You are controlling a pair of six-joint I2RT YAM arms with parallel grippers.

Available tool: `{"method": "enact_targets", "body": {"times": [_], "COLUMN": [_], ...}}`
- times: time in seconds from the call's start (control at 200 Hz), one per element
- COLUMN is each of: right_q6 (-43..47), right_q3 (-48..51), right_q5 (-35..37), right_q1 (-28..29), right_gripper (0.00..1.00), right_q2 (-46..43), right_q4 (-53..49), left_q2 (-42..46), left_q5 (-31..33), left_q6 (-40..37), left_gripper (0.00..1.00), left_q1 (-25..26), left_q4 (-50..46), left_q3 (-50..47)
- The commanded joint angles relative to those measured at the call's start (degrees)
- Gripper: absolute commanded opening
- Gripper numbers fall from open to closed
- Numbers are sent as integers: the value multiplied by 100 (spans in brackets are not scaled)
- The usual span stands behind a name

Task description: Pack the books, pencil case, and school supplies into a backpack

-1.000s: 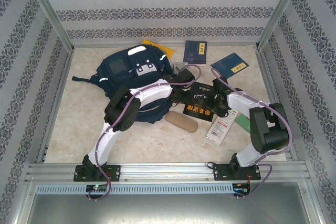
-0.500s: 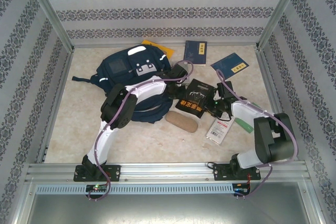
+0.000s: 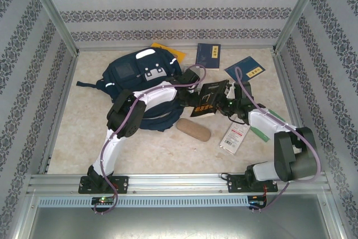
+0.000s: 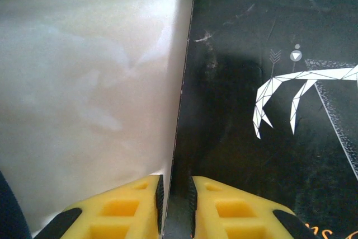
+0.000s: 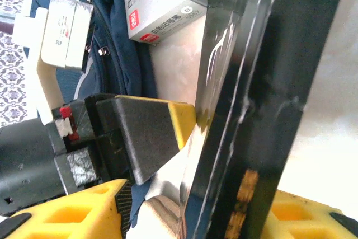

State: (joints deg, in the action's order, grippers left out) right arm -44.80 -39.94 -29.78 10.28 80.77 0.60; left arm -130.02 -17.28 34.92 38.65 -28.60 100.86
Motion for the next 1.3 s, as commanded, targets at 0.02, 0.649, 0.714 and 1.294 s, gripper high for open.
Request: {"method": "enact_targets", "body": {"times": [0.02, 0.649, 0.714, 1.294], "right_q6": [116, 251, 316, 401], "right_q3": [-387, -780, -901, -1440], "right_q5": [165, 224, 222, -80], "right_q1": [-32, -142, -111, 211], "right_gripper": [41, 0, 0, 0], "right_q2": [400, -413, -510, -572], "right_q4": [-88, -732, -878, -1246], "left_q2": [29, 1271, 1425, 2001], "left_q5": [-174, 1099, 1497, 2313], "left_q6": [-99, -1371, -1737, -3711], "left_gripper": [23, 55, 55, 51], "left_q1": [151, 30, 14, -476], "left_q4": [-286, -1533, -1751, -2693], "left_q3": [-233, 514, 456, -654]}}
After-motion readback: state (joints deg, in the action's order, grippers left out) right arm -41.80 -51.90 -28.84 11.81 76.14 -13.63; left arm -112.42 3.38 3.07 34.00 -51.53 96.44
